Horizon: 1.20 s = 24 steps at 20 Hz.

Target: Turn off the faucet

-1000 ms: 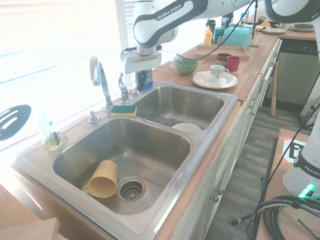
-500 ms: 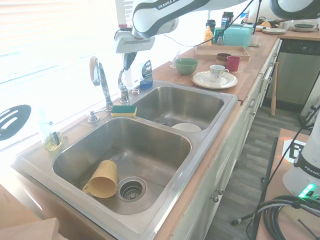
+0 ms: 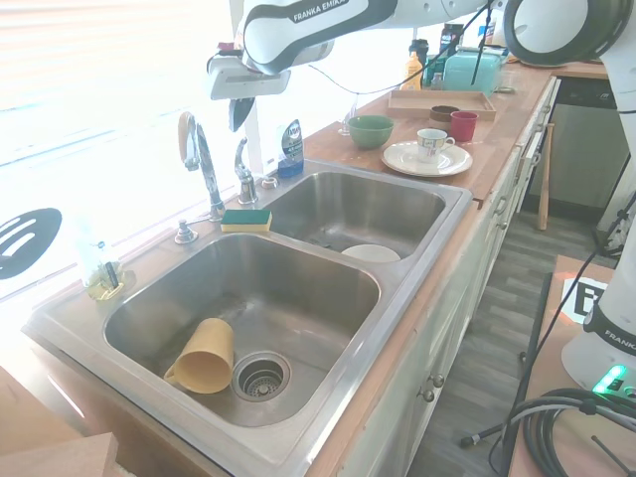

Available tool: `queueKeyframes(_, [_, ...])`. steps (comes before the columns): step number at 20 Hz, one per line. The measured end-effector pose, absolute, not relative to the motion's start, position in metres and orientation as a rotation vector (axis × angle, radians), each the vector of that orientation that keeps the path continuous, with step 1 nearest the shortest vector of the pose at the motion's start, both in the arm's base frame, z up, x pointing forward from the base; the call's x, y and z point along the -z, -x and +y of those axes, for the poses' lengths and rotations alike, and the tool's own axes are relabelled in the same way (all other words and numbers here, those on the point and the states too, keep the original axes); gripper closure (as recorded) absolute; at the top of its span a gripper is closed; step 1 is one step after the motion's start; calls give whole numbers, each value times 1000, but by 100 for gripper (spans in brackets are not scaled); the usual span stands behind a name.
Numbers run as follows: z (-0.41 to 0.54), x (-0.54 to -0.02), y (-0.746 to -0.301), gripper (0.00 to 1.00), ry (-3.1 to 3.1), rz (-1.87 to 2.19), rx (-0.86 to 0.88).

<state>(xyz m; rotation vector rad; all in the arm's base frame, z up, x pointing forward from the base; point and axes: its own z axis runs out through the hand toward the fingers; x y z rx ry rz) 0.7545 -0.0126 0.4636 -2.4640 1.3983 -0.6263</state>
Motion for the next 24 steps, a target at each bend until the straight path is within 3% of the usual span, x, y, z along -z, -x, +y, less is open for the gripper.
queueKeyframes(13, [-8,-445,-751,100,2506,1416,543])
queueKeyframes(24, [-10,-431,-717,100,2532,1442,469])
